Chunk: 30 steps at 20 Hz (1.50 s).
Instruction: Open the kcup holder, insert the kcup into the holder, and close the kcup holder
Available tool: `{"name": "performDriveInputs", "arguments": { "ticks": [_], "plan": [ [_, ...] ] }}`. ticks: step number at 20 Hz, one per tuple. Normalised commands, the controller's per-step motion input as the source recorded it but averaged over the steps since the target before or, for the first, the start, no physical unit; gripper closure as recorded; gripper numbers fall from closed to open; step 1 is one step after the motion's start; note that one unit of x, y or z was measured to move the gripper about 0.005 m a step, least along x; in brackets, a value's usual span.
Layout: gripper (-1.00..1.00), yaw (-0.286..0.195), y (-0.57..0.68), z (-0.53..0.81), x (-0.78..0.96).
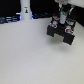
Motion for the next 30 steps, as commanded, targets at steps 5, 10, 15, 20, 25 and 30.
{"name": "performDriveInputs", "arguments": {
  "ticks": [5, 10, 15, 20, 25, 30],
  "plan": [
    [1.00, -0.002, -0.02, -0.15, 0.05],
    [1.00, -0.032, -0.01, 0.27, 0.04],
    [1.00, -0.036, -0.03, 0.17, 0.13],
    [1.00, 0.000, -0.13, 0.00, 0.08],
    [1.00, 0.000, -0.20, -0.01, 0.13],
    [1.00, -0.004, -0.09, 0.00, 0.29]
  ]
}}
